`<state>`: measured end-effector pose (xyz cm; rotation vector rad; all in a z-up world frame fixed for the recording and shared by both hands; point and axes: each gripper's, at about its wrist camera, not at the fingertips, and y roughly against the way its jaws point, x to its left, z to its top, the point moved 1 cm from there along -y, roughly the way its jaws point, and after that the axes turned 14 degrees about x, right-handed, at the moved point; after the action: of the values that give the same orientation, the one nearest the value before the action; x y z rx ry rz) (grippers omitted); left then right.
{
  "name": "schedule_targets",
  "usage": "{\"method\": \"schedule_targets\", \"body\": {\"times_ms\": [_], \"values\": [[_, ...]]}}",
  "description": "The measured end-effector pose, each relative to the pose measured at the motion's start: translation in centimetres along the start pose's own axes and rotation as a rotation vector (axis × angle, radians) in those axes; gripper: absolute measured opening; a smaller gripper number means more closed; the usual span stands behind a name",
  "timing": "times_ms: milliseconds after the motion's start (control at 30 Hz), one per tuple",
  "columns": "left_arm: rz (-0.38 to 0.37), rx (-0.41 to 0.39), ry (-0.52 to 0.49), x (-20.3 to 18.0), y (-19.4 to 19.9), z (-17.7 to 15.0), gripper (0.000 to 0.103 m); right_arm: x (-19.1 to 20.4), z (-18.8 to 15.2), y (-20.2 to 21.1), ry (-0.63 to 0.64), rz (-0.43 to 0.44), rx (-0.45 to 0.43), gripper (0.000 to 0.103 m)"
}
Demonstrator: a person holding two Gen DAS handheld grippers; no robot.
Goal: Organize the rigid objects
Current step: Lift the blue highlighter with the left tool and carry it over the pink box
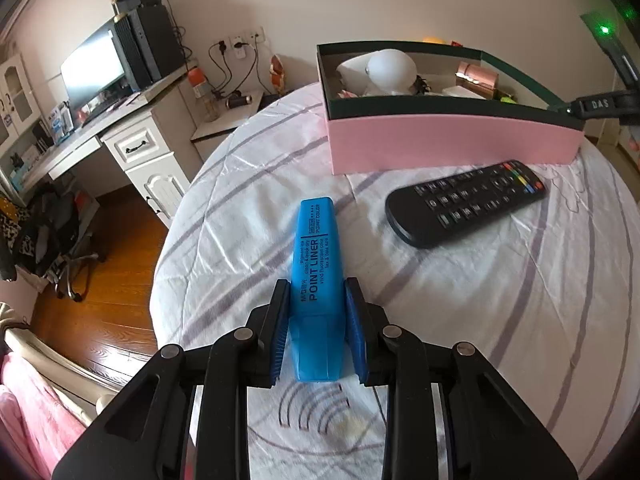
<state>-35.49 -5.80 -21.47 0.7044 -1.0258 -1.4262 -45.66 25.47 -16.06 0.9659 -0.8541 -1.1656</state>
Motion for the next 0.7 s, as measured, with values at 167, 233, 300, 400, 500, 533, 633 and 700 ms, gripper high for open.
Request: {"method": "schedule_targets", "body": {"times_ms": [167, 233, 300, 400, 500, 533, 633, 700], "values": [[0.006, -0.005, 0.008, 0.6, 0.0, 1.3, 0.027, 0.0, 0.1, 0.0, 0.000, 0.001, 0.002, 0.017], [0.011, -0.014, 0.014, 1.0, 0.2, 1.9, 0.027, 0.1, 0.1, -0.1, 0.001, 0.001, 0.001, 0.017], [0.009, -0.029, 0.016, 1.3, 0.7, 2.6, 0.027, 0.0, 0.1, 0.0, 0.001, 0.002, 0.001, 0.017], [0.016, -0.051, 0.012, 1.6, 1.6, 3.5, 0.027, 0.0, 0.1, 0.0, 0.001, 0.001, 0.002, 0.017], [0.018, -0.073, 0.000, 1.7, 2.7, 4.5, 0.027, 0.0, 0.1, 0.0, 0.003, 0.001, 0.002, 0.017], [0.023, -0.081, -0.005, 1.6, 3.1, 4.7, 0.027, 0.0, 0.1, -0.1, 0.003, 0.001, 0.003, 0.017], [0.025, -0.112, -0.025, 1.1, 4.4, 6.0, 0.027, -0.1, 0.2, -0.1, 0.002, 0.004, 0.004, 0.017], [0.023, -0.135, -0.043, 0.5, 5.3, 6.9, 0.027, 0.0, 0.1, -0.1, 0.003, 0.003, 0.004, 0.017]]}}
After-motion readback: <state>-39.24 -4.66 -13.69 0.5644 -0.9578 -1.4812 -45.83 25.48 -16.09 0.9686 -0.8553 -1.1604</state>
